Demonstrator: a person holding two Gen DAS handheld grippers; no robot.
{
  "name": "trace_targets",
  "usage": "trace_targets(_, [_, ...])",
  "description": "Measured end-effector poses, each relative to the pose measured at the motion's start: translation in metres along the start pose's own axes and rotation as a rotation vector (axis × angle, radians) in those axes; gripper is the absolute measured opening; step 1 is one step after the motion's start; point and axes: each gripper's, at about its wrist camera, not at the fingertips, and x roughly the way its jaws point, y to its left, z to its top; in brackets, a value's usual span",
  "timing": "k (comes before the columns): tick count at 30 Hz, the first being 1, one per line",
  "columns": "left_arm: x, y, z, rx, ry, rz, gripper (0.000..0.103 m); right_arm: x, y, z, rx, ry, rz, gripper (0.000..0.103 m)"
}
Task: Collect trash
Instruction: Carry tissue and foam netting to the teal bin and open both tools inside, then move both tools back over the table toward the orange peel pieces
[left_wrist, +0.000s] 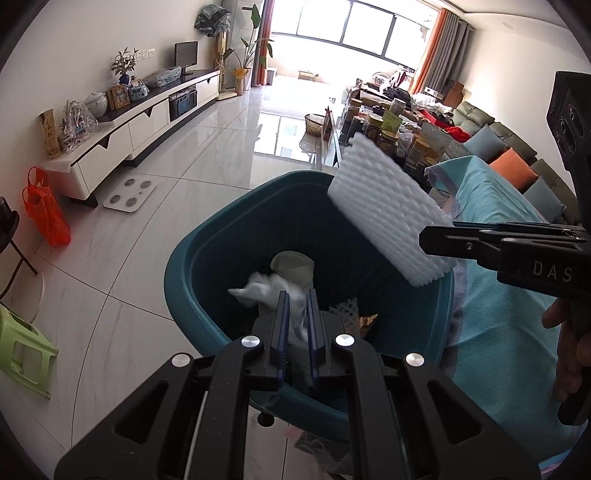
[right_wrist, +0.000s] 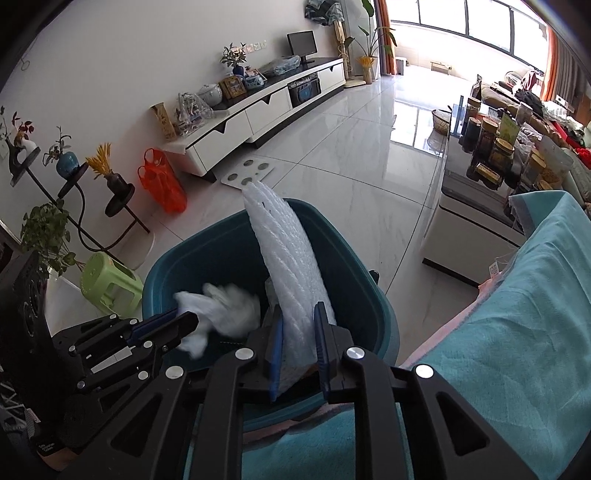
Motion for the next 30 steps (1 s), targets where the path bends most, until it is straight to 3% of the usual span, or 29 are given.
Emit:
trace_targets(4, [-0.003, -0.001, 0.004, -0.006, -0.014, 0.006, 0.028, -0.003, -0.002, 0.003, 0.011, -0.021, 0.0, 0.034])
trace_targets(5, [-0.005, -0.001, 0.004, -0.009, -0.022, 0.004, 0.037, -0.004, -0.003, 0.003, 0.015, -0.027, -0.001, 0.046])
trace_targets(6, [-0.008, 0.0, 0.006, -0.013, -0.031, 0.006, 0.045, -0.006, -0.004, 0.003, 0.02, -0.037, -0.003, 0.051])
trace_targets(8, [-0.014, 0.002, 0.008, -0.023, -0.049, 0.009, 0.05, -0.013, -0.005, 0.002, 0.026, -0.065, -0.003, 0.052])
trace_targets(10, [-0.021, 0.005, 0.01, -0.035, -0.069, 0.016, 0.063, -0.019, -0.007, 0.003, 0.033, -0.086, 0.003, 0.052])
trace_targets(14, [-0.041, 0.011, 0.015, -0.055, -0.13, 0.032, 0.085, -0.035, -0.01, 0.001, 0.043, -0.134, 0.001, 0.061])
trace_targets(17, [-0.058, 0.014, 0.016, -0.065, -0.17, 0.039, 0.095, -0.045, -0.014, -0.001, 0.053, -0.163, 0.007, 0.067])
trace_targets(22, [-0.081, 0.012, 0.021, -0.068, -0.207, 0.049, 0.097, -0.065, -0.019, -0.01, 0.064, -0.224, 0.003, 0.079])
trace_targets(30, [-0.118, -0.016, 0.024, -0.037, -0.269, 0.019, 0.097, -0.108, -0.038, -0.035, 0.094, -0.336, -0.016, 0.091])
